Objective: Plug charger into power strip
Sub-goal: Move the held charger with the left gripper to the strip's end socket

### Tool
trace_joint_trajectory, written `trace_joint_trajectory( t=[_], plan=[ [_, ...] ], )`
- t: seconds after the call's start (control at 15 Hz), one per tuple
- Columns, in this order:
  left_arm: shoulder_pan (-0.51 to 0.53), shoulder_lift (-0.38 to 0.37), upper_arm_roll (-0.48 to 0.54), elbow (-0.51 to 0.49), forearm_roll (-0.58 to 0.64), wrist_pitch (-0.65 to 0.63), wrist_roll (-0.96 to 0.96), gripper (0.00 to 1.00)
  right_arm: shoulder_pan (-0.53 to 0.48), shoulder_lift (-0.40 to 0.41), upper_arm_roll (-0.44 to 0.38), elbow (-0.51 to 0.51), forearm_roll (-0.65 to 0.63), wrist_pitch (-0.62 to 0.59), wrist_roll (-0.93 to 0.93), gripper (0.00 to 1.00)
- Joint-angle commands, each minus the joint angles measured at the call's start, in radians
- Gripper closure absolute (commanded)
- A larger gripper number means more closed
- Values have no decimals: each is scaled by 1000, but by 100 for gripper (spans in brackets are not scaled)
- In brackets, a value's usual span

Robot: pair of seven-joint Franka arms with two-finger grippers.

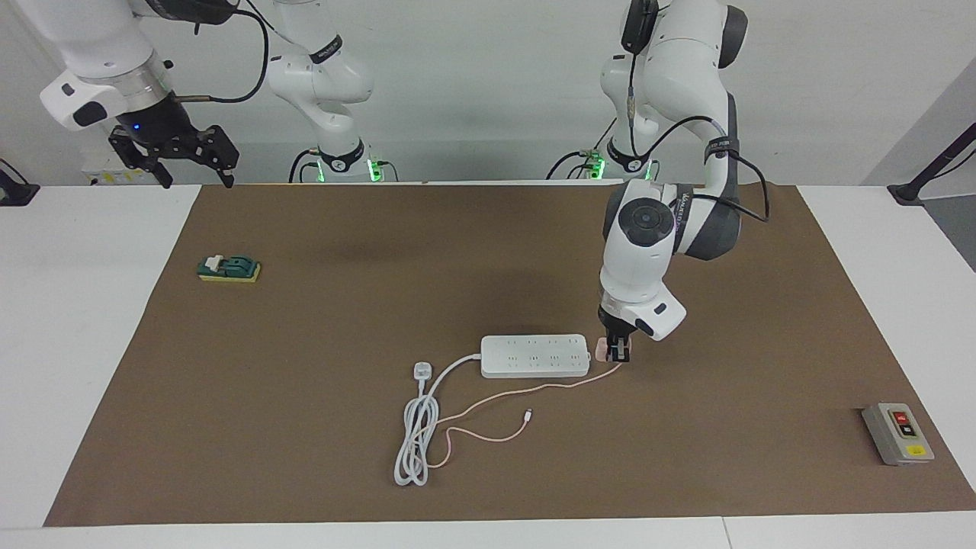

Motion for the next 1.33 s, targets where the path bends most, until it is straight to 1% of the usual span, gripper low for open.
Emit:
trace_joint_trajectory(
  t=[0.0, 0.27, 0.6, 1.13, 1.26],
  plan=[
    [-13, -47, -6, -69, -27, 3, -24, 100, 4, -8, -1, -1, -16, -16, -11, 0],
    [-22, -56, -14, -94, -35, 21, -29, 100, 4, -6, -1, 1, -16, -12, -11, 0],
    [-22, -81, -30, -164, -37, 62, -29, 100, 10, -8, 2, 1, -17, -13, -11, 0],
    [-24, -84, -41, -183, -61, 78, -64, 100, 4, -6, 2, 4, -17, -15, -13, 0],
    [-22, -84, -41, -183, -61, 99, -65, 100, 6, -6, 2, 6, -17, -12, -10, 0]
  ],
)
